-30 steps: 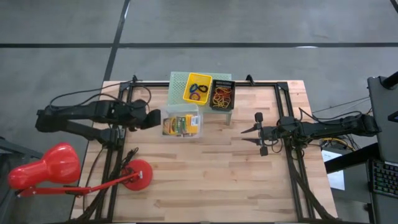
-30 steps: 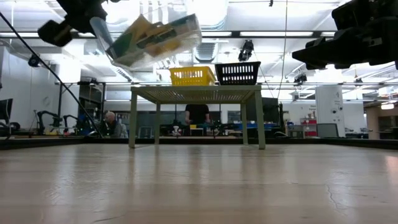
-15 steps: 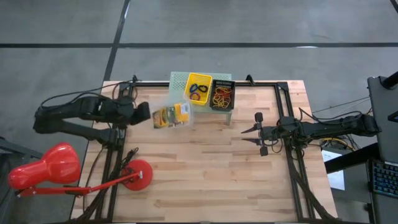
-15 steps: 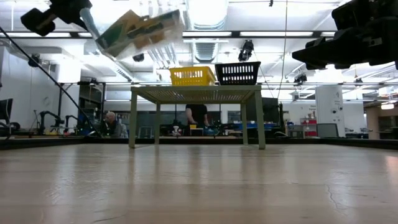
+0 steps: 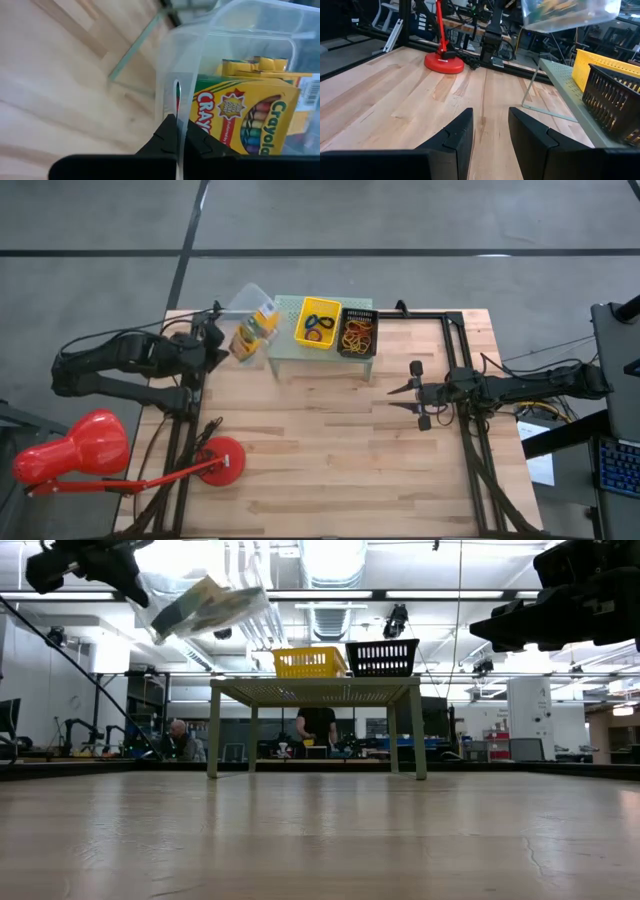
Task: Pick & Place Office Desk Supplies
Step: Put the transparent bin on the shelf
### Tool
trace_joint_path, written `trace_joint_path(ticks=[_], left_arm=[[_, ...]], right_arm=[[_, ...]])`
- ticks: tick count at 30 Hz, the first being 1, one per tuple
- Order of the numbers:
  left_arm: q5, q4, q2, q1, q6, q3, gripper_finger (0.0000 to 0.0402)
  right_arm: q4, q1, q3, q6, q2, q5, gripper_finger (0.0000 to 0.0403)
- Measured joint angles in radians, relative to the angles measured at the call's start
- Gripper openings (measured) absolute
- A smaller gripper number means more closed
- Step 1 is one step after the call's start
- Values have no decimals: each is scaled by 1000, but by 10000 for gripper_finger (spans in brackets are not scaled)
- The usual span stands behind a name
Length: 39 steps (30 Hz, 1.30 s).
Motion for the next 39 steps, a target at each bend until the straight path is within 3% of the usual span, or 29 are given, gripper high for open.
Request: trace_joint_path(ticks=[6, 17, 28, 39], left_arm=[[-136, 29, 13, 2, -205, -28, 0], [-148, 114, 136, 60, -342, -35, 0], [-115, 181, 217, 91, -259, -35, 5], [-114, 184, 223, 91, -234, -35, 16]], right_arm=[[0, 0, 0, 0, 0, 0, 121], [0, 0, 0, 0, 0, 0, 121], [0, 0, 0, 0, 0, 0, 121], [0, 0, 0, 0, 0, 0, 121]])
